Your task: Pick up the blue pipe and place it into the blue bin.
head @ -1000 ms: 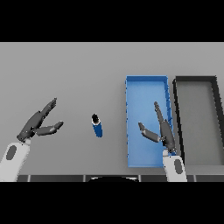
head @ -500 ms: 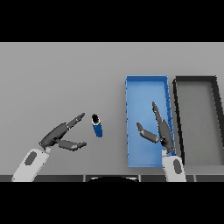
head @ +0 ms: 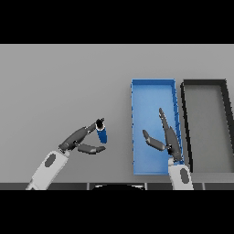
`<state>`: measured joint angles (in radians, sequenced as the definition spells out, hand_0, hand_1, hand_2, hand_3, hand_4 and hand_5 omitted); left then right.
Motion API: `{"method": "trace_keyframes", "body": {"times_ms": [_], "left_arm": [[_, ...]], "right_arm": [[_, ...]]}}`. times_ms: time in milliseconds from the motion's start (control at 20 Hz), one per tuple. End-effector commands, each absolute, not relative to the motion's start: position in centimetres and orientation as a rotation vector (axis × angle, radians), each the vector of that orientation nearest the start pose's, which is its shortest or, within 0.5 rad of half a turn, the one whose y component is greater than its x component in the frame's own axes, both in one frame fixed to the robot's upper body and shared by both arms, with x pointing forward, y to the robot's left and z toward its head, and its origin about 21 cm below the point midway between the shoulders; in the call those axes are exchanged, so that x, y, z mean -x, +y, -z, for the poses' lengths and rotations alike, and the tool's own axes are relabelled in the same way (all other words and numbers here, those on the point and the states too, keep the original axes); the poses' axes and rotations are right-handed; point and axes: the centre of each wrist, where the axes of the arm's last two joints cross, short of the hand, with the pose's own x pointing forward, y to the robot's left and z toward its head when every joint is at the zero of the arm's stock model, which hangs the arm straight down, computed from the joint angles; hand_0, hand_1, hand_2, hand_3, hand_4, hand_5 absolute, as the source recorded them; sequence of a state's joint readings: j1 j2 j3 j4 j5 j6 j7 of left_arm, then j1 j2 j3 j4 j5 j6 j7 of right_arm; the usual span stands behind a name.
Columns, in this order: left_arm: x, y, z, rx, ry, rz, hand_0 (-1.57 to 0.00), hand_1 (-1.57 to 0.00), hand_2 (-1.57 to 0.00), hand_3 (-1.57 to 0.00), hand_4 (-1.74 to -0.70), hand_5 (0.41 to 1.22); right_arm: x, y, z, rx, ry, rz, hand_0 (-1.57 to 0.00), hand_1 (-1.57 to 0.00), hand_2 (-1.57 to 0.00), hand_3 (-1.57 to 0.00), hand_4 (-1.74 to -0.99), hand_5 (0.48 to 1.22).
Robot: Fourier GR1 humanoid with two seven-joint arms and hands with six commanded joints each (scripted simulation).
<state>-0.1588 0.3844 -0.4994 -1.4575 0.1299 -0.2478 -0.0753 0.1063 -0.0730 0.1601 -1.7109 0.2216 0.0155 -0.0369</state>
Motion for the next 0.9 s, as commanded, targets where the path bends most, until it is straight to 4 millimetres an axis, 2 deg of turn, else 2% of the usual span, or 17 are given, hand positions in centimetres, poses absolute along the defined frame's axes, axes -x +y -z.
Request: {"method": "trace_keyframes", "body": {"times_ms": [0, 150, 350, 450, 550, 600, 700, 750, 850], "left_arm": [[-25.8, 19.9, 0.8, 0.373, -1.417, 0.82, 0.0, 0.0, 0.0, 0.0, -1.17, 0.464], [-26.6, 18.4, 1.3, 0.358, -1.42, 0.859, 0.0, 0.0, 0.0, 0.0, -1.13, 0.462], [-27.3, 17.1, 1.7, 0.451, -1.463, 0.796, 0.0, 0.0, 0.0, 0.0, -1.21, 0.533], [-27.2, 16.2, 2.0, 0.476, -1.473, 0.752, 0.0, -0.04, -0.11, -0.04, -1.27, 0.585], [-27.5, 15.8, 2.2, 0.469, -1.465, 0.736, -0.1, -0.26, -0.36, -0.22, -1.32, 0.651], [-27.4, 15.5, 2.4, 0.494, -1.461, 0.698, -0.29, -0.46, -0.54, -0.49, -1.34, 0.765], [-27.1, 14.9, 2.7, 0.493, -1.447, 0.699, -0.72, -0.86, -0.9, -0.88, -1.48, 0.929], [-27.2, 14.7, 2.7, 0.501, -1.455, 0.722, -0.89, -1.0, -1.03, -1.01, -1.53, 0.988], [-26.9, 14.5, 3.0, 0.531, -1.487, 0.738, -1.13, -1.2, -1.23, -1.17, -1.6, 1.072]], "right_arm": [[-22.1, -21.9, -1.5, 0.115, -1.647, -0.324, 0.0, 0.0, 0.0, 0.0, -1.208, 0.608], [-21.9, -22.0, -1.4, 0.108, -1.64, -0.322, 0.0, 0.0, 0.0, 0.0, -1.201, 0.605], [-22.5, -22.4, -1.4, 0.112, -1.62, -0.306, 0.0, 0.0, 0.0, 0.0, -1.206, 0.606], [-22.2, -22.3, -1.4, 0.124, -1.638, -0.319, 0.0, 0.0, 0.0, 0.0, -1.196, 0.603], [-22.2, -22.0, -1.3, 0.117, -1.63, -0.308, 0.0, 0.0, 0.0, 0.0, -1.198, 0.605], [-22.3, -22.3, -1.4, 0.122, -1.63, -0.301, 0.0, 0.0, 0.0, 0.0, -1.199, 0.605], [-22.2, -22.7, -1.3, 0.111, -1.631, -0.307, 0.0, 0.0, 0.0, 0.0, -1.198, 0.604], [-22.2, -22.4, -1.4, 0.1, -1.639, -0.308, 0.0, 0.0, 0.0, 0.0, -1.195, 0.604], [-22.1, -22.2, -1.5, 0.106, -1.632, -0.305, 0.0, 0.0, 0.0, 0.0, -1.198, 0.604]]}}
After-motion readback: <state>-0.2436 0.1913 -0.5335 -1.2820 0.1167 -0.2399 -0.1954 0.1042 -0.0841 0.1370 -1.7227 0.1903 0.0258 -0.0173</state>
